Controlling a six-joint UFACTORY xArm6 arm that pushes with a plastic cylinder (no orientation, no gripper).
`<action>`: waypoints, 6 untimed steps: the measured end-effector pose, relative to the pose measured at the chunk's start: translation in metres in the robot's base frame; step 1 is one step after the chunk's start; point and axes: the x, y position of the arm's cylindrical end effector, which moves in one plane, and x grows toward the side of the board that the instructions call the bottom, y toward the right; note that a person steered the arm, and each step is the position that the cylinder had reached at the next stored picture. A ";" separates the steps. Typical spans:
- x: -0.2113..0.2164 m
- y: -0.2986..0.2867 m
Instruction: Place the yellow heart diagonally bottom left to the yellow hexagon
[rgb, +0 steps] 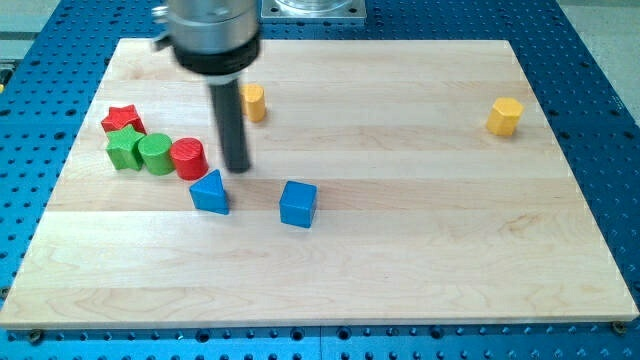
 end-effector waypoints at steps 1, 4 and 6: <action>0.008 -0.048; -0.050 -0.016; -0.111 0.081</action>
